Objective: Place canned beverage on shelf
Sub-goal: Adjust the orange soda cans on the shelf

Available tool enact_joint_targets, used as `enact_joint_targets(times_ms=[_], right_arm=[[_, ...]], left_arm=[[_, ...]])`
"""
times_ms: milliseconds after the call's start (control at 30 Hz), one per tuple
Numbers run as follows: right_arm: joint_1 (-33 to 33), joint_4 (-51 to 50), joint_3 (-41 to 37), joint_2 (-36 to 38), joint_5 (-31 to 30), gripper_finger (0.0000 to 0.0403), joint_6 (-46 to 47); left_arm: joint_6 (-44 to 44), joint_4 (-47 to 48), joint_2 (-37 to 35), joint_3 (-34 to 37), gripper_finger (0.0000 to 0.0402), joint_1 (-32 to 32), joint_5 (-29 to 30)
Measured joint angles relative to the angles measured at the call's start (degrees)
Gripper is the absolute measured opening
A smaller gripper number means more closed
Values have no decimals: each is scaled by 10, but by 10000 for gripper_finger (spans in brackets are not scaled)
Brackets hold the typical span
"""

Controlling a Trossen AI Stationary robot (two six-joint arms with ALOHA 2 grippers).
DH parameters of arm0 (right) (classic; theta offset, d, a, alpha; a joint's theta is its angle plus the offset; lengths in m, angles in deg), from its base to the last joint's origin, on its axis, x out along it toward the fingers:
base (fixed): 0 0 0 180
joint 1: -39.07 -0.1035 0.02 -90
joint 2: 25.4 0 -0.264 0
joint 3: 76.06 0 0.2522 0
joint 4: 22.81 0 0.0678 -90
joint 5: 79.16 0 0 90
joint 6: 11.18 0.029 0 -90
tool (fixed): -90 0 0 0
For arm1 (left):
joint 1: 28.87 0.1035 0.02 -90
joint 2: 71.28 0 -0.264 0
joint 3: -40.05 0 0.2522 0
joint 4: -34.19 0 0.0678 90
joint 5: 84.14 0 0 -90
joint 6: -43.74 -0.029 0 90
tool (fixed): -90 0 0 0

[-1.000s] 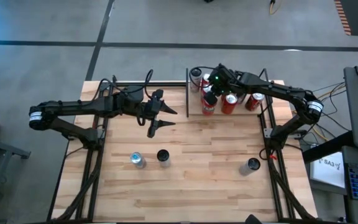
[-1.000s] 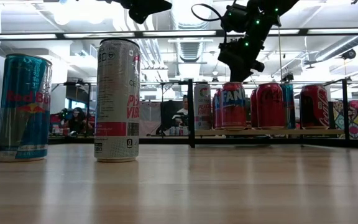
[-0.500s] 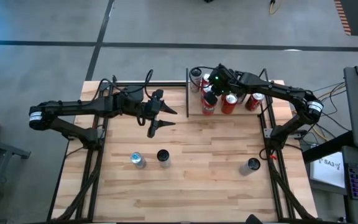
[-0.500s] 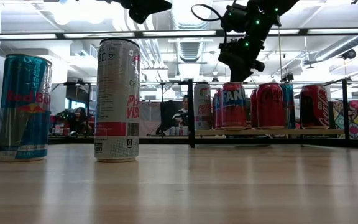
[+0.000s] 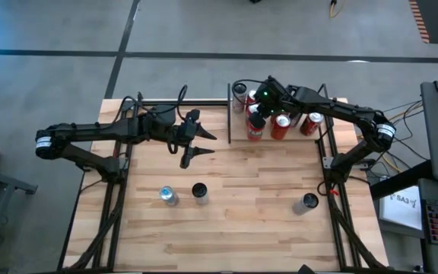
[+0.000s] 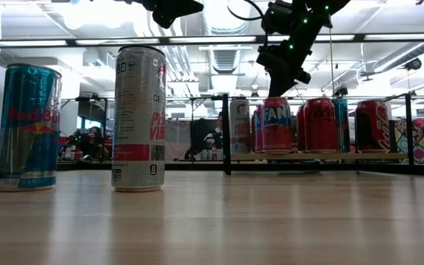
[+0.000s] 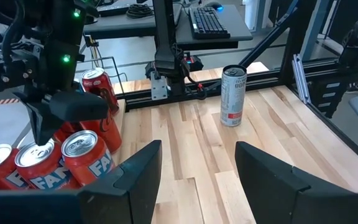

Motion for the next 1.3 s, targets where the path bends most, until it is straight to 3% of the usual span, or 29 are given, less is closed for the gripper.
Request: enact_joint_targets(times_ms=[1300], right_arm=[[0,-7,-9,-1,-27,9,7]], left_arm=[[-10,1,0,0,190,0,0]])
